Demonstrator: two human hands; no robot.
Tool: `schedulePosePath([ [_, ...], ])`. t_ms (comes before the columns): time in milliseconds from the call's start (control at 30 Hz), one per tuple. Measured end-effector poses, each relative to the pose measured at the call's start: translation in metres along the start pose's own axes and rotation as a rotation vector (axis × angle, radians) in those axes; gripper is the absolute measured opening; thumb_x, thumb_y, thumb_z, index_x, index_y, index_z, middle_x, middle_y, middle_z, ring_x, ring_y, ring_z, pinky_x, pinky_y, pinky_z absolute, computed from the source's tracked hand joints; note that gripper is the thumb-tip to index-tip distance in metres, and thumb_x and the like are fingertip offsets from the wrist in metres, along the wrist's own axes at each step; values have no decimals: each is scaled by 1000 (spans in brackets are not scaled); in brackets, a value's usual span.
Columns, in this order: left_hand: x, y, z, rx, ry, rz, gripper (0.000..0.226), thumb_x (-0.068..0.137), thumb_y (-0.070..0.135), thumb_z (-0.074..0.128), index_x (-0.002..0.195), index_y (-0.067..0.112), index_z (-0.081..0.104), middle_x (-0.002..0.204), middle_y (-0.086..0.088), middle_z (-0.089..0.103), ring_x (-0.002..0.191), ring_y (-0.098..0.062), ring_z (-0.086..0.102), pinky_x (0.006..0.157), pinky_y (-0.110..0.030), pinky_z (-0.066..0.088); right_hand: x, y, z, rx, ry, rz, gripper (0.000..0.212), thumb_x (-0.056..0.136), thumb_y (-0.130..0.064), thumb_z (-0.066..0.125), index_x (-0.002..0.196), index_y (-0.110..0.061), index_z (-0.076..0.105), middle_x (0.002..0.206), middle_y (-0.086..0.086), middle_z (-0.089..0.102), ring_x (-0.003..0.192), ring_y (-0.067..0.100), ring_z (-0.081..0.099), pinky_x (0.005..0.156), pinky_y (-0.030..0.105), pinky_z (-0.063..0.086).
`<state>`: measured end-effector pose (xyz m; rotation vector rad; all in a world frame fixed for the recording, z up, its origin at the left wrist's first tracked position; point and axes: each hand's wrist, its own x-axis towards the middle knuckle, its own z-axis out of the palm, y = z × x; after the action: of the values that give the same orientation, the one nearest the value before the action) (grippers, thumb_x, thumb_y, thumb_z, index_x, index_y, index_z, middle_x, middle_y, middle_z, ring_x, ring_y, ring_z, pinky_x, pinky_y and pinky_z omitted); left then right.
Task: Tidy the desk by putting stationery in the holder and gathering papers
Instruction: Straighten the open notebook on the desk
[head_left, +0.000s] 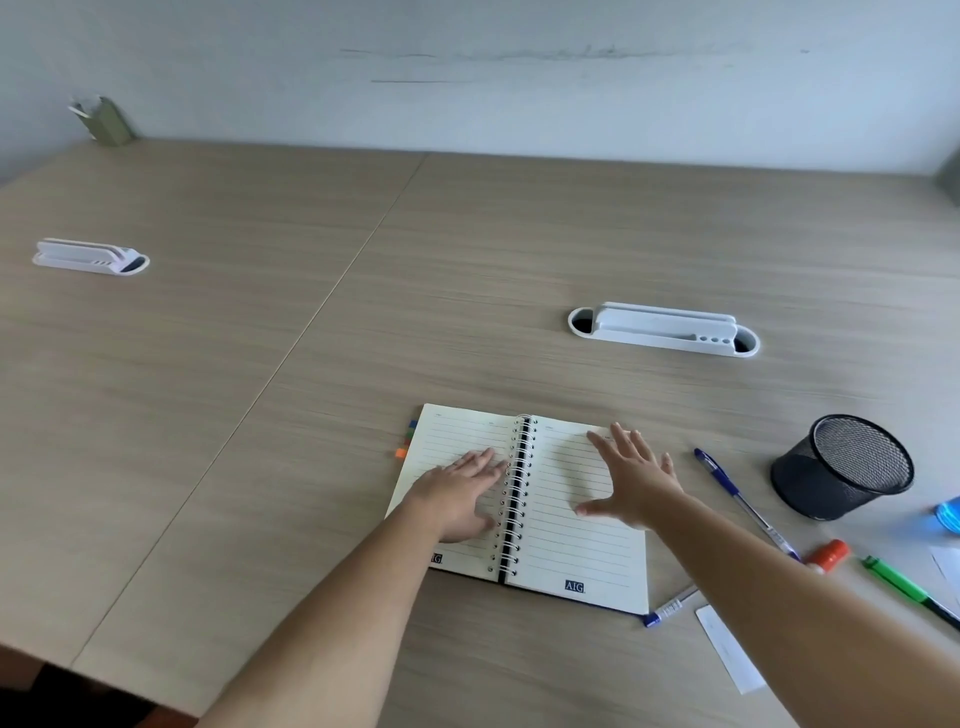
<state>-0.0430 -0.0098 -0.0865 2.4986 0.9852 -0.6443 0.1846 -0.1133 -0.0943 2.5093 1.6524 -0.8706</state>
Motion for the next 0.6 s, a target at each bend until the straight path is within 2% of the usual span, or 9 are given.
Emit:
schedulePosePath([
  [100,1,1,2,69,16,-19,82,90,51,49,151,38,-4,162,9,-14,151,-13,-4,122,-47,13,-1,-2,1,-12,3,-11,109,69,-61,68,149,-35,-2,160,2,-15,147,26,-15,115,57,-5],
  [167,-2,1,2,45,49,-44,81,89,51,52,152,39,2,163,7,-9,151,-13,0,121,-46,13,-6,-6,0,-57,36,-40,101,75,-57,64,150,-33,-1,160,3,-11,148,26,-12,116,55,-5],
  [300,-24,-9,5,39,145,-77,78,87,58,50,152,35,12,164,4,1,150,-14,9,121,-41,15,-34,-17,11,-145,154,-231,81,88,-53,49,150,-28,4,161,-1,-3,149,18,-4,120,45,-3],
  [400,-46,-20,12,115,102,-57,94,76,69,57,152,37,12,164,7,3,150,-15,11,121,-38,15,-60,-22,36,-131,73,-304,90,83,-64,46,151,-26,-1,161,-2,-9,148,15,-8,120,39,-3],
  [500,-60,-22,20,141,35,-30,103,69,58,73,151,42,12,164,6,2,150,-15,10,122,-34,17,-72,-19,51,-227,39,-303,106,75,-70,51,150,-25,-9,159,0,-17,147,18,-15,120,40,-4],
  [600,-57,-19,20,121,71,-45,92,77,44,73,150,40,17,163,5,8,149,-14,15,119,-30,21,-70,-17,43,-267,19,-291,110,73,-64,61,151,-23,-6,161,2,-12,148,22,-10,120,41,4],
])
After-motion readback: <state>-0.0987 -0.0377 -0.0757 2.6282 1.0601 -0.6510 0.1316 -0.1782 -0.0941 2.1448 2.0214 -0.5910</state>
